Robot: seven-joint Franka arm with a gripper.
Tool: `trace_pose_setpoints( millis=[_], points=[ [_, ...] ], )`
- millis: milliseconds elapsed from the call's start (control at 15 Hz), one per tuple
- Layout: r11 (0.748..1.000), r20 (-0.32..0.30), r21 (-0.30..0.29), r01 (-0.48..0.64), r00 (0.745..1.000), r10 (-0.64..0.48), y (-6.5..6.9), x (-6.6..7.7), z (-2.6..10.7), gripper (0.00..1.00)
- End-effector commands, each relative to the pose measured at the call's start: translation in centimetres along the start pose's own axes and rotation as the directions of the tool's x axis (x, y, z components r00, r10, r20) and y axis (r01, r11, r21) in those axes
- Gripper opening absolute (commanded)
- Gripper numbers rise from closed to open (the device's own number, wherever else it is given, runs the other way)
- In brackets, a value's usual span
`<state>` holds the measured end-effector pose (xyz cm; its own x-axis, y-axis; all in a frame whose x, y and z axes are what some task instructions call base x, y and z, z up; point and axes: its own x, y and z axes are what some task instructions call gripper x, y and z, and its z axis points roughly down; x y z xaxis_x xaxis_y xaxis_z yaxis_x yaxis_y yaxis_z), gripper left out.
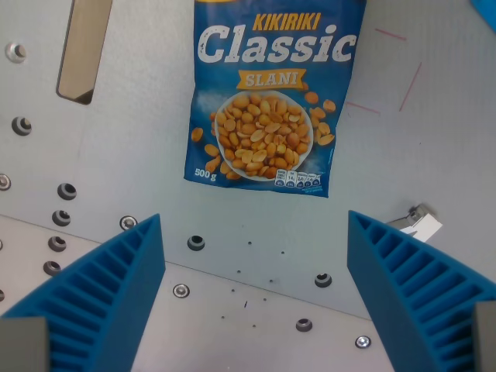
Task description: Rotate around gripper positive y
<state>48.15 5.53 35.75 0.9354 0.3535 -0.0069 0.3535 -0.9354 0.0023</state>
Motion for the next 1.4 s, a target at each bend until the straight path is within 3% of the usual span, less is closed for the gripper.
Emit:
trace_pose_setpoints(
  millis=[67, 733, 1400],
  points=[
    [1.000, -0.017, -0.001, 0.000, 1.000, 0.000, 0.00, -0.01, -0.18, 1.00],
    [1.000, -0.150, -0.001, 0.000, 0.989, 0.000, 0.00, -0.01, -0.18, 1.00],
    [1.000, -0.280, -0.001, 0.000, 0.960, 0.000, 0.00, -0.01, -0.18, 1.00]
  ],
)
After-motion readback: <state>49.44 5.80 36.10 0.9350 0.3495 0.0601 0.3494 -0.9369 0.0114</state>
